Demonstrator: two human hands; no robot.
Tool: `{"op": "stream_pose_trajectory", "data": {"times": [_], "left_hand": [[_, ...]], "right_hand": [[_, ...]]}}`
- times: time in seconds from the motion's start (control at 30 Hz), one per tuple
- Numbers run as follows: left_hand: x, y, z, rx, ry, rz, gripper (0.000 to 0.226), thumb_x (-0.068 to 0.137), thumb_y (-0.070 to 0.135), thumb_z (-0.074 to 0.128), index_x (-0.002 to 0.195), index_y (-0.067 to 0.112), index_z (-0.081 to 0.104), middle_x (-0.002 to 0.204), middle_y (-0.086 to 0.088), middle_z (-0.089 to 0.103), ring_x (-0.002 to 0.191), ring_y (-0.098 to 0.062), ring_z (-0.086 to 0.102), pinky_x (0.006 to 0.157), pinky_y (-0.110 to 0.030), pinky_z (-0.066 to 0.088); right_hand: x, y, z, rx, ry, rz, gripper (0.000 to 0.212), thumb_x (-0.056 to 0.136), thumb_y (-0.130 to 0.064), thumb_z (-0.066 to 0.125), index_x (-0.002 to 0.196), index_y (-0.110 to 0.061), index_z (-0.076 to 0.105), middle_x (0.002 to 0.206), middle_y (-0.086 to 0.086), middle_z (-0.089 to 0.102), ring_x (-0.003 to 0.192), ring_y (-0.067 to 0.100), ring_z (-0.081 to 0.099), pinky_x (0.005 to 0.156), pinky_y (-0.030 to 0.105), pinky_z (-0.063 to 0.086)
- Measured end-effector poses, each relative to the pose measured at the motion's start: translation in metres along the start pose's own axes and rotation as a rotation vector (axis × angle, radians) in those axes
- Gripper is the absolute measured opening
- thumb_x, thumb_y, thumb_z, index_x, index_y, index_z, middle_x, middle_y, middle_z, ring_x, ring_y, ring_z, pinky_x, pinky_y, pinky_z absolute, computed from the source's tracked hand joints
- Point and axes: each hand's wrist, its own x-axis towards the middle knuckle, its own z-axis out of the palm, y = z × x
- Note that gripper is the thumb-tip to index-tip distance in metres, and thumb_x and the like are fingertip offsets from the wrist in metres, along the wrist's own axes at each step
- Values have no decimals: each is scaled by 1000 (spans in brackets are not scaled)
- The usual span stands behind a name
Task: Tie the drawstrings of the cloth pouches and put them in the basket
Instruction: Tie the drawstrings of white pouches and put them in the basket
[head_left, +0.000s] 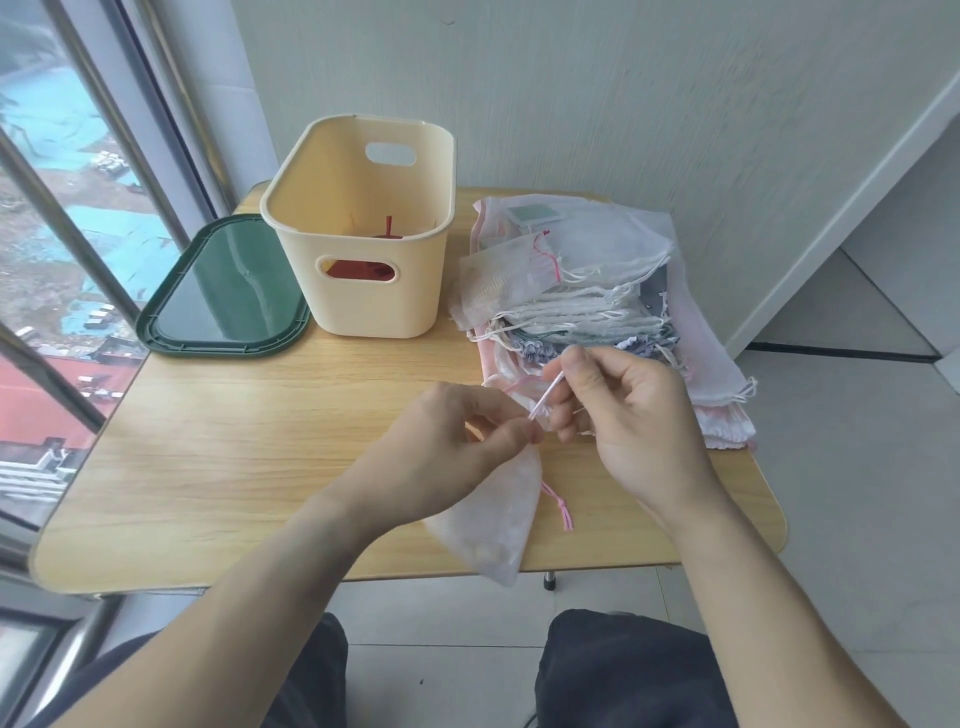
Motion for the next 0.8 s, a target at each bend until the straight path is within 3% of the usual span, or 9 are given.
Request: {"op": "stream_pose_trajectory", "data": {"times": [0.1,0.23,0.43,0.57,0.67,0.8], "left_hand": [[0,-1,-4,-39,-56,-12,19,98,30,61,95,22,78,91,10,75,88,-3,66,80,-15,46],[2,-3,-7,-120,-47,-3,18,99,28,59,96,20,75,93,6,76,96,-12,69,89,-29,51],[5,-1,-18,-142,-58,-55,19,95,32,63,92,19,76,82,8,76,76,-2,66,70,-17,46],[9,9,-37,-231,181,-8,21,94,26,66,90,8,73,83,-12,75,73,-16,66,72,-32,50],[17,23,-61,-330,414,33,19,93,21,69,90,3,72,85,-14,76,81,-30,72,77,-45,61],[41,47,-104,-477,668,58,9,91,13,71,88,6,67,90,-9,73,82,-27,75,66,-39,62]], "right_hand": [[1,1,3,38,105,-13,29,104,-19,52,86,-6,70,64,-2,59,58,13,58,51,25,51],[5,6,11,97,213,-31,28,104,-19,53,84,-8,69,64,-2,58,56,15,55,51,26,50],[15,5,16,207,186,33,29,104,-23,53,89,-4,68,64,-1,58,53,16,54,50,27,49],[23,5,15,205,198,64,32,104,-35,48,96,-9,65,87,8,60,57,14,58,48,26,48],[26,8,18,216,256,121,28,106,-22,49,92,-3,64,79,7,57,48,10,54,47,27,43],[29,8,21,209,237,183,20,99,-13,58,83,-3,65,65,0,59,51,13,49,51,30,42]]}}
